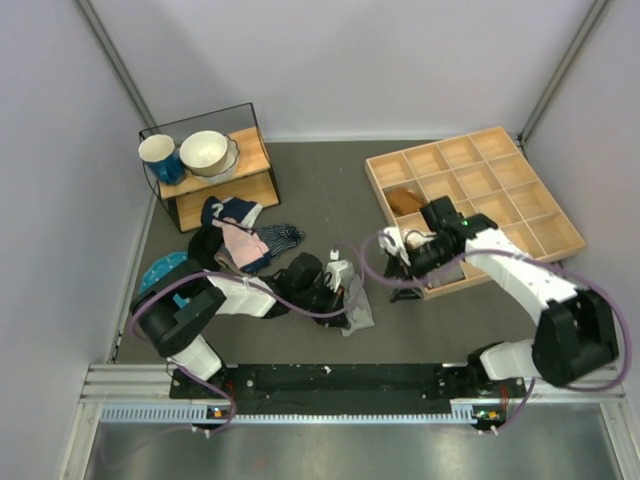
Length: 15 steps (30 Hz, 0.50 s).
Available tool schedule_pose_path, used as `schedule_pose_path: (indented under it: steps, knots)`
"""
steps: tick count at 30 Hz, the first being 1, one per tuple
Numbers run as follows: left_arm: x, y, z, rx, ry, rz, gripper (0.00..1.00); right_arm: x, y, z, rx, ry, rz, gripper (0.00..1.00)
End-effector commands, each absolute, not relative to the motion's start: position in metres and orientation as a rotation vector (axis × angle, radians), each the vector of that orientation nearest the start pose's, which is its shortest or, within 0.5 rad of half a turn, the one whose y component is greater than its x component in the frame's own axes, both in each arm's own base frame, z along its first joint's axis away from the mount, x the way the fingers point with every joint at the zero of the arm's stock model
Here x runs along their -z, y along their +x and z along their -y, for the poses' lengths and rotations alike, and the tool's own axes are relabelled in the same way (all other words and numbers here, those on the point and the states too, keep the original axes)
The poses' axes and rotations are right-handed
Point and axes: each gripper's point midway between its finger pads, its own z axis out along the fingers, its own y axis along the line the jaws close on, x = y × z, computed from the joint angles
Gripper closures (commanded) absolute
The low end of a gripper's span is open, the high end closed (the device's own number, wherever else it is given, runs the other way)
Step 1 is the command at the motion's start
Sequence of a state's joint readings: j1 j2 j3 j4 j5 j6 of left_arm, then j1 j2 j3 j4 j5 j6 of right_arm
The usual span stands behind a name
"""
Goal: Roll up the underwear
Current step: Roll the underwear to the center of the board.
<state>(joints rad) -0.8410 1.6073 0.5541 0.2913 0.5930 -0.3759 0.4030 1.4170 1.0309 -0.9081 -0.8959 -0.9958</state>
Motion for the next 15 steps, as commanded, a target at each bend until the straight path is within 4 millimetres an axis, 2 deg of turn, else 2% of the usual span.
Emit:
schedule_pose_path:
  steps: [1, 3, 4, 6, 8, 10, 12, 13, 15]
  knots:
    - [0.014, 0.125, 0.294, 1.16, 0.858, -2.581, 1.0, -0.139, 0.146, -0.216, -1.0, -1.906, -1.259, 0.32]
    - [0.016, 0.125, 0.294, 1.173, 0.838, -2.601, 1.0, -0.128, 0.128, -0.218, -0.942, -1.999, -1.207, 0.32]
    - [0.017, 0.123, 0.294, 1.187, 0.837, -2.61, 1.0, -0.129, 0.133, -0.226, -0.887, -2.005, -1.169, 0.33]
    - [0.018, 0.123, 0.294, 1.201, 0.818, -2.622, 1.0, -0.115, 0.127, -0.232, -0.814, -2.08, -1.136, 0.33]
    - [0.018, 0.122, 0.295, 1.218, 0.805, -2.634, 1.0, -0.108, 0.137, -0.239, -0.729, -2.108, -1.146, 0.36]
    - [0.019, 0.121, 0.296, 1.236, 0.787, -2.643, 1.0, -0.097, 0.132, -0.247, -0.701, -2.167, -1.114, 0.36]
    - [0.018, 0.123, 0.297, 1.253, 0.768, -2.635, 0.99, -0.089, 0.136, -0.254, -0.632, -2.2, -1.093, 0.36]
    - [0.019, 0.122, 0.297, 1.263, 0.754, -2.645, 0.99, -0.081, 0.13, -0.26, -0.621, -2.232, -1.079, 0.36]
    - [0.017, 0.123, 0.298, 1.28, 0.743, -2.64, 0.99, -0.07, 0.136, -0.262, -0.537, -2.253, -1.067, 0.36]
